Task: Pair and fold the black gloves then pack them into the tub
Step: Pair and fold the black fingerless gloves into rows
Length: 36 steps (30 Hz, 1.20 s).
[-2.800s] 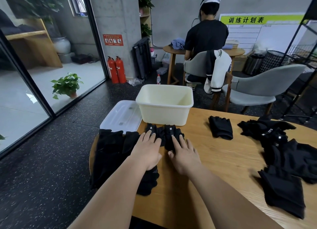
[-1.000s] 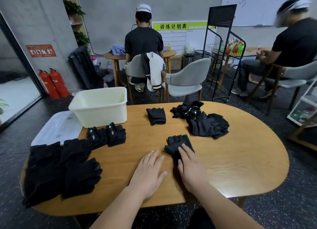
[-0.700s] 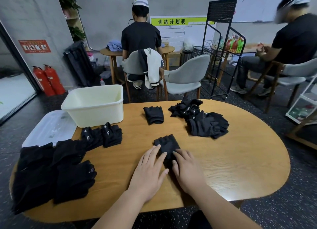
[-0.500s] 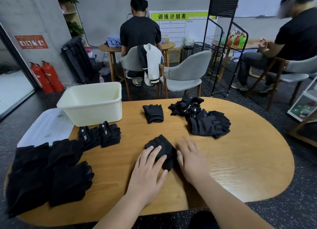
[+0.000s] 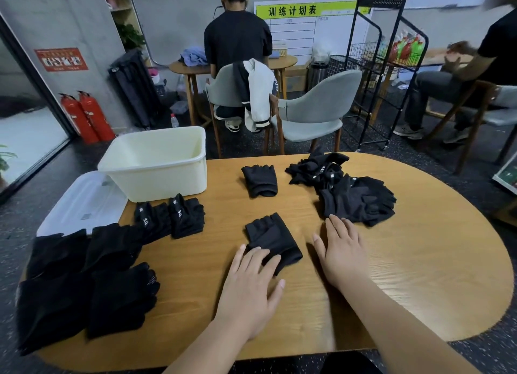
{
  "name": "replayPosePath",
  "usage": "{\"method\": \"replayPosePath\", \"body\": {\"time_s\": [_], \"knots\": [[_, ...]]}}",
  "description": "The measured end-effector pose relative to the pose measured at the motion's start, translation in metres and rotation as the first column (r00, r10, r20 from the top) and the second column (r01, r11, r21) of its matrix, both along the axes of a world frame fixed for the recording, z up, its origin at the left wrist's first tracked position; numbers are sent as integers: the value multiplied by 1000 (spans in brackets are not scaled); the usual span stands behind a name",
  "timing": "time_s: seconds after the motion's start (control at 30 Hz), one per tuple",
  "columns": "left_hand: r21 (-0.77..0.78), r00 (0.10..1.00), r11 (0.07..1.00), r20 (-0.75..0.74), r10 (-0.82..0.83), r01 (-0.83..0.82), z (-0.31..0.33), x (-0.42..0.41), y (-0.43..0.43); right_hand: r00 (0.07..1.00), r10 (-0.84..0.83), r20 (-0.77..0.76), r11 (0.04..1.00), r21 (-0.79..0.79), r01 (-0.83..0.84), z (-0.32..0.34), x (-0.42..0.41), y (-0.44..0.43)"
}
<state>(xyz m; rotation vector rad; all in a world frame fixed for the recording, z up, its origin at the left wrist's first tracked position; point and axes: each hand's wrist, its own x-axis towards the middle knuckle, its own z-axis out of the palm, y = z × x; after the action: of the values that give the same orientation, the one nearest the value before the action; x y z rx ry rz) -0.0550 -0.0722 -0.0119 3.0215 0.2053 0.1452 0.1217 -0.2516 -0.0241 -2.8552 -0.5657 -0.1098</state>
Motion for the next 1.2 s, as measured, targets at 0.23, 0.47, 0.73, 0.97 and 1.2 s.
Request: {"method": "replayPosePath", "body": {"time_s": [0.23,0.47,0.73,0.97,1.2], "knots": [[-14,1000,1000,28,9,-9,0,-1,0,996,9,-86,994,-111,-19,4,13,7],[-47,996,998,81,43,-40,-1,-1,-1,884,287,370,952,-3,-307,2,-14,3],[-53,982,987,98,159,-154,-3,-5,-1,880,423,216,894,54,-444,-3,-21,7],[-66,975,981,121,189,-182,-3,-4,-1,863,496,-96,868,69,-492,15,4,29],[-66,982,987,104,156,-149,-4,-1,1,946,316,-69,946,90,-310,20,30,20]]}}
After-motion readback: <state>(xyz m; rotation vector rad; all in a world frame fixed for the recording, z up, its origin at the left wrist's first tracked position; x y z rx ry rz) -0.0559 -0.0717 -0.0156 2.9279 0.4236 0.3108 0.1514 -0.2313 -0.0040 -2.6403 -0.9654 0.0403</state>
